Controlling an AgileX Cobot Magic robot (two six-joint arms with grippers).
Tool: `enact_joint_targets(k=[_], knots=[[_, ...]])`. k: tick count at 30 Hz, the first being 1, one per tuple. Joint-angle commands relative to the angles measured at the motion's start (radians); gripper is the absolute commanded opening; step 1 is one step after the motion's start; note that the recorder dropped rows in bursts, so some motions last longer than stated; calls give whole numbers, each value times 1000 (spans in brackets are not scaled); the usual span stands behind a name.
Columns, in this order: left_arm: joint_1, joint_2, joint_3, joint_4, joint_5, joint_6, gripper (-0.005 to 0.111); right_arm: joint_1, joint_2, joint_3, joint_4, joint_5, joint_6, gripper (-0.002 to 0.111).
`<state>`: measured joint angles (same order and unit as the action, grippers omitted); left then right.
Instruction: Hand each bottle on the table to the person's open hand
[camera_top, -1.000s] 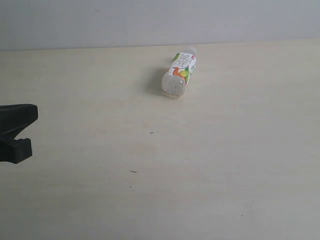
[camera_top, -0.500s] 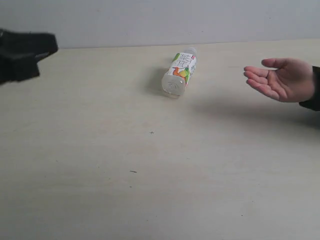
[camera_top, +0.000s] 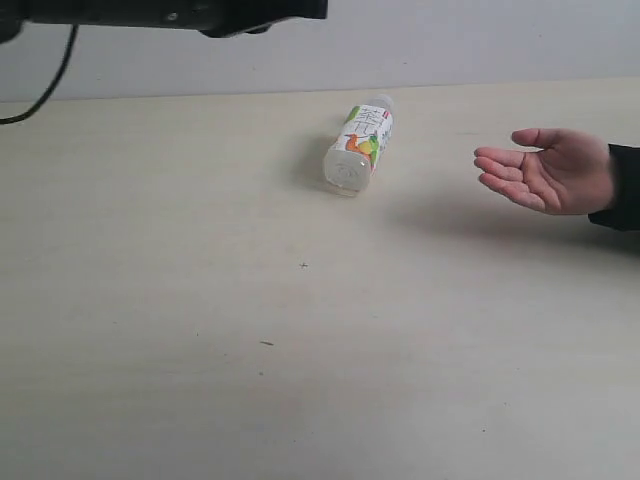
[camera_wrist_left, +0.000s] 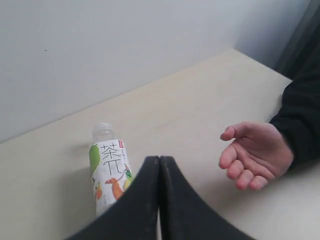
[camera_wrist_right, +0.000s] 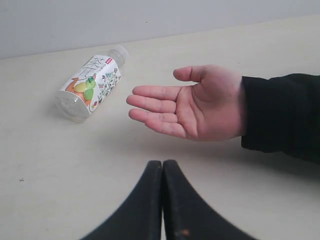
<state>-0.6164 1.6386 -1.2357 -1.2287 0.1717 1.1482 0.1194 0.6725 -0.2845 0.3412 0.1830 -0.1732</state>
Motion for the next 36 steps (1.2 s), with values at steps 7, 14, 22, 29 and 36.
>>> enact_joint_targets(k=[7,14,22,29,36], knots=[[9,302,-287,532,42,-359,0,-5,-8,5,-1,-18,0,0],[38,327,-373,1321,272,-845,0,-5,-8,5,-1,-14,2,0],[7,344,-612,1631,712,-1301,0,-5,-8,5,26,-14,24,0],[-8,529,-946,1308,962,-1224,0,-5,-8,5,26,-14,24,0],[-51,691,-1108,1303,1000,-1261,1,-5,-8,5,26,-12,25,0]])
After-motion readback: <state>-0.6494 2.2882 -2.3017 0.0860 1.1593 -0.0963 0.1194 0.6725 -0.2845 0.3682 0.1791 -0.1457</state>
